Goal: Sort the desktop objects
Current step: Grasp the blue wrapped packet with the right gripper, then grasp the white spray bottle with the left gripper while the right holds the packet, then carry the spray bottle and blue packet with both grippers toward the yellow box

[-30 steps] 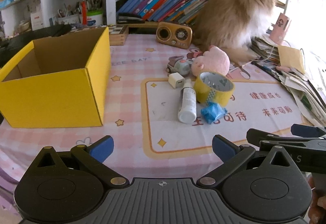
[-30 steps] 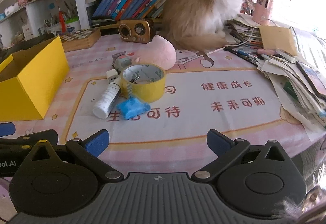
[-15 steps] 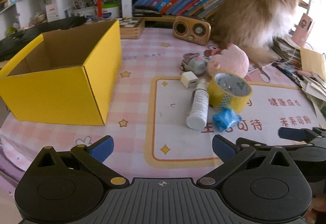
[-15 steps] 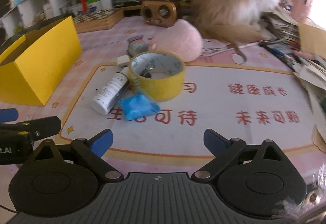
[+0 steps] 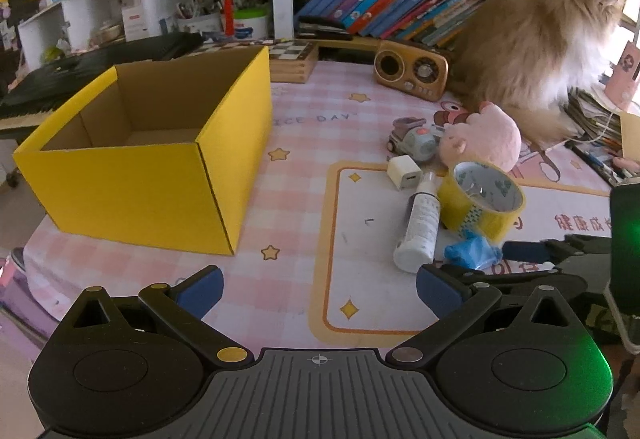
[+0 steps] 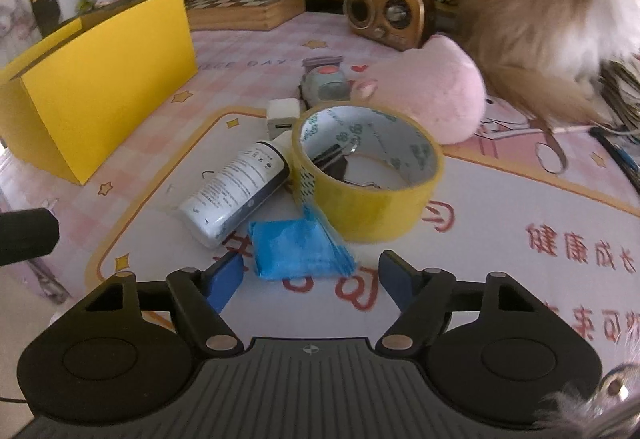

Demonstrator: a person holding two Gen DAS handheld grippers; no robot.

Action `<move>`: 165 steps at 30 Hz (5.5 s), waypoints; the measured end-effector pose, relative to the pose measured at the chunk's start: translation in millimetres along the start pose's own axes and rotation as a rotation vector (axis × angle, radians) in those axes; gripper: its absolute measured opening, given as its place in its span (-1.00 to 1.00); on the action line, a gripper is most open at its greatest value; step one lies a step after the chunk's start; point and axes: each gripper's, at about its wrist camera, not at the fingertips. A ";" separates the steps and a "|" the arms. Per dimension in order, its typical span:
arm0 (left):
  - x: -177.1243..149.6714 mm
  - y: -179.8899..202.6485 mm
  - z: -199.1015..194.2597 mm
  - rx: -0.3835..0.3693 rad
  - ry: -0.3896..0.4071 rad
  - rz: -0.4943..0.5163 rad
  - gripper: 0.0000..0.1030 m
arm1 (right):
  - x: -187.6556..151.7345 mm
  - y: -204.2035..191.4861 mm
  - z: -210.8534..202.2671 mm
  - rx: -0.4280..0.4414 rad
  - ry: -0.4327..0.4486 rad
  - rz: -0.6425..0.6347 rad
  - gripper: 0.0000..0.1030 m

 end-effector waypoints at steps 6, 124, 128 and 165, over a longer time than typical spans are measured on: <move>7.8 7.4 11.3 0.005 -0.005 -0.003 1.00 | 2.9 2.7 -1.5 0.042 0.023 -0.086 -0.24; -117.1 -206.1 -119.2 -0.138 0.115 -0.013 -0.40 | -73.8 -263.4 -118.6 0.128 0.090 -0.093 -0.29; -117.7 -211.6 -119.6 -0.127 0.114 -0.029 -0.40 | -71.3 -270.0 -118.3 0.140 0.088 -0.110 -0.29; -106.7 -220.2 -95.9 -0.102 0.069 -0.076 -0.40 | -56.1 -273.5 -92.7 0.198 0.037 -0.129 -0.29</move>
Point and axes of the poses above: each gripper's, at about its wrist camera, not at the fingertips, and z roughly the way its jaws point, y to its right, x to its top, and after that the axes turned 5 degrees about z, right-handed
